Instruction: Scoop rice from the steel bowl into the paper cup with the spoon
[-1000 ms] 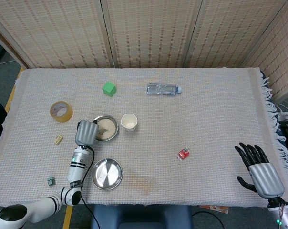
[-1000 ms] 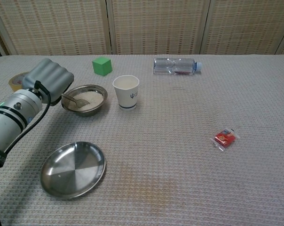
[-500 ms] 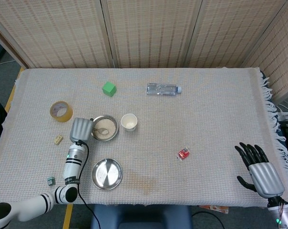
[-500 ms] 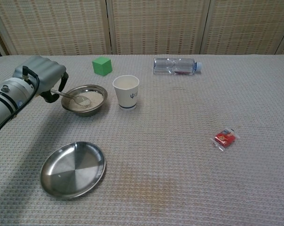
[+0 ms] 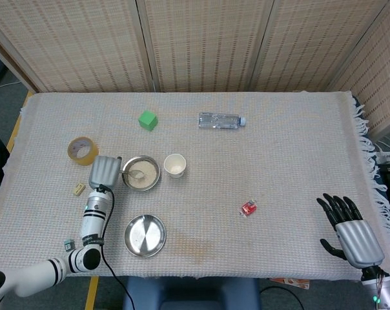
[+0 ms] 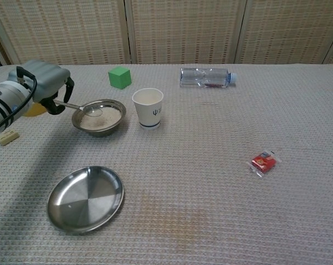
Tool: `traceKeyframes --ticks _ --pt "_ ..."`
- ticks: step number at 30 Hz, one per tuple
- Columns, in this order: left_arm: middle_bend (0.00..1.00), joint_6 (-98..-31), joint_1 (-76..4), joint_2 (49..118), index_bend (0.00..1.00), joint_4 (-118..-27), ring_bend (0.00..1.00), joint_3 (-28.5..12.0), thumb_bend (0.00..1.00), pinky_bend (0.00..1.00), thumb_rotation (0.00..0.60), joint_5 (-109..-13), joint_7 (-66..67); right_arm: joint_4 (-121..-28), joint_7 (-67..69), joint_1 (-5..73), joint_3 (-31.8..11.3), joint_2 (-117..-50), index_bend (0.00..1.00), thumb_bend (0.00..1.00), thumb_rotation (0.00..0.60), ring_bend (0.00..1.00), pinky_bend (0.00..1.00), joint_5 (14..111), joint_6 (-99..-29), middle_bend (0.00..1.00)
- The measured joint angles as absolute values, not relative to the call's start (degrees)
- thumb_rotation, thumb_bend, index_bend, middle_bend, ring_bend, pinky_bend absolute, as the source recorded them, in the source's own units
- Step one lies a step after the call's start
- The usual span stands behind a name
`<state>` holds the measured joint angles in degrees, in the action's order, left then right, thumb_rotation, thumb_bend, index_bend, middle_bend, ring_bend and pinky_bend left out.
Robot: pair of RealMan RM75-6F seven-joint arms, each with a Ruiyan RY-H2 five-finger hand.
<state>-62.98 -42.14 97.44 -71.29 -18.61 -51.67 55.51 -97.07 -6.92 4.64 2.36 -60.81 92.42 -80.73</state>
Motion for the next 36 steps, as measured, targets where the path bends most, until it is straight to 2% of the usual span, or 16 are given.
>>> traceKeyframes --ticks 8,24,36 --pt "1.00 -62.78 -43.54 96.29 0.91 -72.20 1.00 -18.86 0.45 1.00 0.600 -48.27 55.45 -97.05 -6.62 4.73 2.32 -60.69 0.00 0.15 0.600 0.00 0.00 92.30 -80.61 0.00" --pt "1.00 -65.74 -49.89 93.88 0.91 -80.23 1.00 -21.66 0.45 1.00 0.600 -40.22 62.18 -97.09 -5.15 4.76 2.26 -59.96 0.00 0.15 0.600 0.00 0.00 92.15 -80.69 0.00" --pt "1.00 -65.61 -56.51 96.18 0.91 -77.37 1.00 -23.20 0.45 1.00 0.600 -32.47 65.43 -96.80 -3.08 5.16 1.76 -59.25 0.00 0.15 0.600 0.00 0.00 91.14 -80.09 0.00"
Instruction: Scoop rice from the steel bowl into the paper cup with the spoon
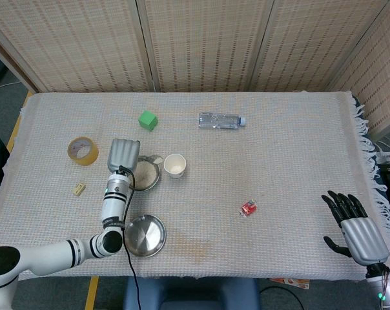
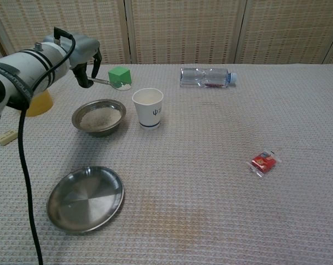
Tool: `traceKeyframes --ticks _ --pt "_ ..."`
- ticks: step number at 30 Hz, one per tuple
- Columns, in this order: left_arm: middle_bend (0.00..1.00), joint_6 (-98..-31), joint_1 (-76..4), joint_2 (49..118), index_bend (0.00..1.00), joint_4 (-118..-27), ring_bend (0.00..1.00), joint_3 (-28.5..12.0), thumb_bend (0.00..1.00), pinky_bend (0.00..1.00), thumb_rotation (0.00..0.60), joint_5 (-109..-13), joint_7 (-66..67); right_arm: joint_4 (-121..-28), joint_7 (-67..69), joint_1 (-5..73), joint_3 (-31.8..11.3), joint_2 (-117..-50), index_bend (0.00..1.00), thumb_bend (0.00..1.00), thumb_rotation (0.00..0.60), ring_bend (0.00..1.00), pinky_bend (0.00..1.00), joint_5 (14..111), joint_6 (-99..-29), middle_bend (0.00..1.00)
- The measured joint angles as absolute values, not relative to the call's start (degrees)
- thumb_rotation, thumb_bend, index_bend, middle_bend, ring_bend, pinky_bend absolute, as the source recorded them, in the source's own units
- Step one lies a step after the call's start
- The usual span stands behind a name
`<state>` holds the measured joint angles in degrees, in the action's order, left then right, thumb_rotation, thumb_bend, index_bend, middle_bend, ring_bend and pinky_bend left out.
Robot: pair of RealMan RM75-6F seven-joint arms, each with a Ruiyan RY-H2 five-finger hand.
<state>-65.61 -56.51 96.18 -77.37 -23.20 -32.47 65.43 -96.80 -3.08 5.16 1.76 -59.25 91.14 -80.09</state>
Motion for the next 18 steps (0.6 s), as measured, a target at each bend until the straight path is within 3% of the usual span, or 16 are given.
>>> traceKeyframes --ticks 18 --pt "1.00 -67.18 -62.16 101.44 0.91 -70.27 1.00 -19.61 0.45 1.00 0.600 -33.75 66.39 -96.16 -2.56 5.93 0.88 -59.09 0.00 0.15 0.600 0.00 0.00 89.07 -78.73 0.00"
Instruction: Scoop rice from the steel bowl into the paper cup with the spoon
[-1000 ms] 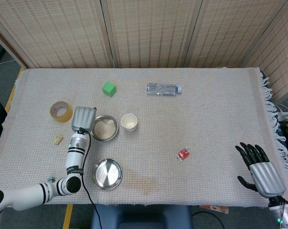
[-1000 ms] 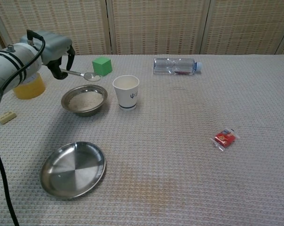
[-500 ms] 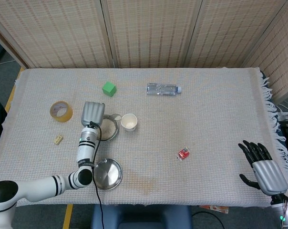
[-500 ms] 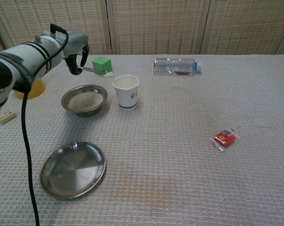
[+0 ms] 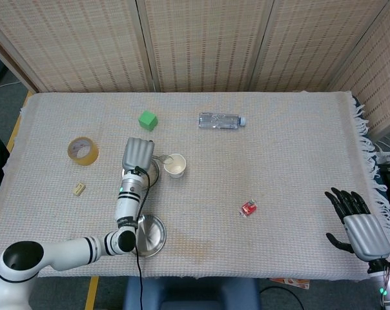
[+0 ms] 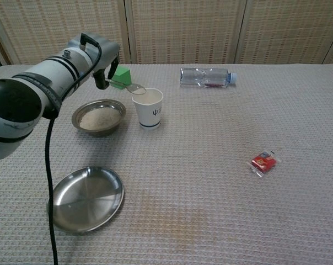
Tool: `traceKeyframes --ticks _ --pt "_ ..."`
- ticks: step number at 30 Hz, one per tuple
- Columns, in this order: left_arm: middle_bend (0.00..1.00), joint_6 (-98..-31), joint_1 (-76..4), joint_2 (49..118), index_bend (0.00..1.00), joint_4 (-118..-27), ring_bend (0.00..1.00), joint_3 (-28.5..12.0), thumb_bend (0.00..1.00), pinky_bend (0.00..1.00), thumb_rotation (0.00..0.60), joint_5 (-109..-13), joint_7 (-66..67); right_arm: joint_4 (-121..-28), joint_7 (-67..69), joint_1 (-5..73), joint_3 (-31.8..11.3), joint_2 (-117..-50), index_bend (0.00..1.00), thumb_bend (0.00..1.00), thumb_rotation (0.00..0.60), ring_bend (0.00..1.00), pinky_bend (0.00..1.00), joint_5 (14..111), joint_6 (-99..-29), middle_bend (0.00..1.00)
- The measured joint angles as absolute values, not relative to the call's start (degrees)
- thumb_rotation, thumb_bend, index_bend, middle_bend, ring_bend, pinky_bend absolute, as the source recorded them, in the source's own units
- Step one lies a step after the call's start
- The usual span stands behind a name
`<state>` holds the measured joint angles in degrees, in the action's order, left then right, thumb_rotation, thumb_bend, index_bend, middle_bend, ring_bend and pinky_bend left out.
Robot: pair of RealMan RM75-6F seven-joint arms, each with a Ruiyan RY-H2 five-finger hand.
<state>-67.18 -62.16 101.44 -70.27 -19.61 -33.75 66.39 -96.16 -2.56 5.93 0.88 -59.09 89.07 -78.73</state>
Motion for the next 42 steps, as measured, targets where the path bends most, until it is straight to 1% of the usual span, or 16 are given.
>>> traceKeyframes --ticks 4,6,9,13,19,30,42 --pt "1.00 -69.11 -62.55 102.98 0.91 -67.16 1.00 -17.19 0.45 1.00 0.600 -37.19 66.85 -96.33 -2.62 5.76 0.97 -59.08 0.00 0.15 0.600 0.00 0.00 89.30 -79.09 0.00" --pt "1.00 -69.48 -62.55 103.38 0.91 -66.38 1.00 -16.65 0.45 1.00 0.600 -37.99 66.90 -96.41 -2.63 5.67 1.05 -59.01 0.00 0.15 0.600 0.00 0.00 89.59 -79.33 0.00" --pt "1.00 -70.38 -62.37 104.71 0.91 -64.05 1.00 -14.40 0.45 1.00 0.600 -40.77 67.16 -96.71 -2.68 5.30 1.32 -58.85 0.00 0.15 0.600 0.00 0.00 90.39 -80.23 0.00" --pt "1.00 -71.76 -62.11 107.55 0.91 -58.51 1.00 -11.79 0.45 1.00 0.600 -46.09 66.49 -97.14 -2.61 4.80 1.70 -58.49 0.00 0.15 0.600 0.00 0.00 91.10 -81.03 0.00" --pt "1.00 -73.10 -61.34 111.89 0.91 -50.36 1.00 -9.33 0.45 1.00 0.600 -53.27 63.93 -97.54 -2.53 4.48 2.08 -58.14 0.00 0.15 0.600 0.00 0.00 91.65 -81.34 0.00" --pt "1.00 -73.41 -60.20 117.50 0.92 -38.84 1.00 -7.80 0.45 1.00 0.600 -61.28 59.79 -97.95 -1.79 4.35 2.43 -57.26 0.00 0.15 0.600 0.00 0.00 92.07 -81.32 0.00" --pt "1.00 -76.28 -58.55 122.43 0.92 -28.84 1.00 -6.38 0.45 1.00 0.600 -70.27 55.38 -98.77 -2.65 3.73 2.55 -56.76 0.00 0.15 0.600 0.00 0.00 92.04 -81.88 0.00"
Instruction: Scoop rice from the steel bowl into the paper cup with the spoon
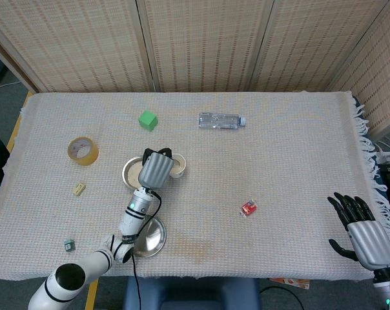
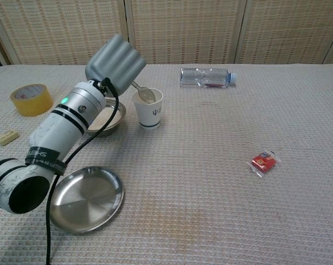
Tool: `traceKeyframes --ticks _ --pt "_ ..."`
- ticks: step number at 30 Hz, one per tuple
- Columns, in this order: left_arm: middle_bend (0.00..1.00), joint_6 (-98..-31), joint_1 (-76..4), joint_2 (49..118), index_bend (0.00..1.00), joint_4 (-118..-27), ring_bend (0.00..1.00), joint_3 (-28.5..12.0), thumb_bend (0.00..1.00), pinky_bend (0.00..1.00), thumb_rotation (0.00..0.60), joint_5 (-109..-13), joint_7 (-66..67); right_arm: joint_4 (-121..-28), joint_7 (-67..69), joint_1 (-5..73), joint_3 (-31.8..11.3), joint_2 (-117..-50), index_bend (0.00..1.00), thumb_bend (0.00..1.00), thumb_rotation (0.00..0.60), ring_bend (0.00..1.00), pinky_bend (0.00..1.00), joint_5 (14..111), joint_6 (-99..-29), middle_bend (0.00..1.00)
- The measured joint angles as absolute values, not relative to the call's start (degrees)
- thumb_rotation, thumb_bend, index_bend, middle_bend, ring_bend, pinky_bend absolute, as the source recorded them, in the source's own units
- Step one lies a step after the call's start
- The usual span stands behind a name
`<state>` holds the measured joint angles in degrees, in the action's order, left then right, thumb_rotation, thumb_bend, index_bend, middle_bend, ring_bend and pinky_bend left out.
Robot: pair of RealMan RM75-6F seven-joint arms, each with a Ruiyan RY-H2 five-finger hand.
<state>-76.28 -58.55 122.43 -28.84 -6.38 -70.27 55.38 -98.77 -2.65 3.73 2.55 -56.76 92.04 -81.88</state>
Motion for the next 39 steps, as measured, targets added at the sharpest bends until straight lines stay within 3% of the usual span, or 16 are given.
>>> traceKeyframes --ticks 17,33,39 --pt "1.00 -76.78 -57.91 127.77 0.91 -14.81 1.00 -6.57 0.45 1.00 0.600 -76.82 46.47 -98.79 -2.14 3.62 2.77 -56.44 0.00 0.15 0.600 0.00 0.00 92.75 -81.89 0.00" --pt "1.00 -76.99 -57.47 128.62 0.91 -13.20 1.00 -9.06 0.45 1.00 0.600 -77.68 45.89 -98.77 -2.07 3.55 2.83 -56.43 0.00 0.15 0.600 0.00 0.00 93.15 -82.00 0.00" --pt "1.00 -78.77 -57.15 128.44 0.91 -13.04 1.00 -8.27 0.45 1.00 0.600 -79.36 46.14 -98.76 -2.09 3.50 2.85 -56.48 0.00 0.15 0.600 0.00 0.00 93.44 -82.19 0.00"
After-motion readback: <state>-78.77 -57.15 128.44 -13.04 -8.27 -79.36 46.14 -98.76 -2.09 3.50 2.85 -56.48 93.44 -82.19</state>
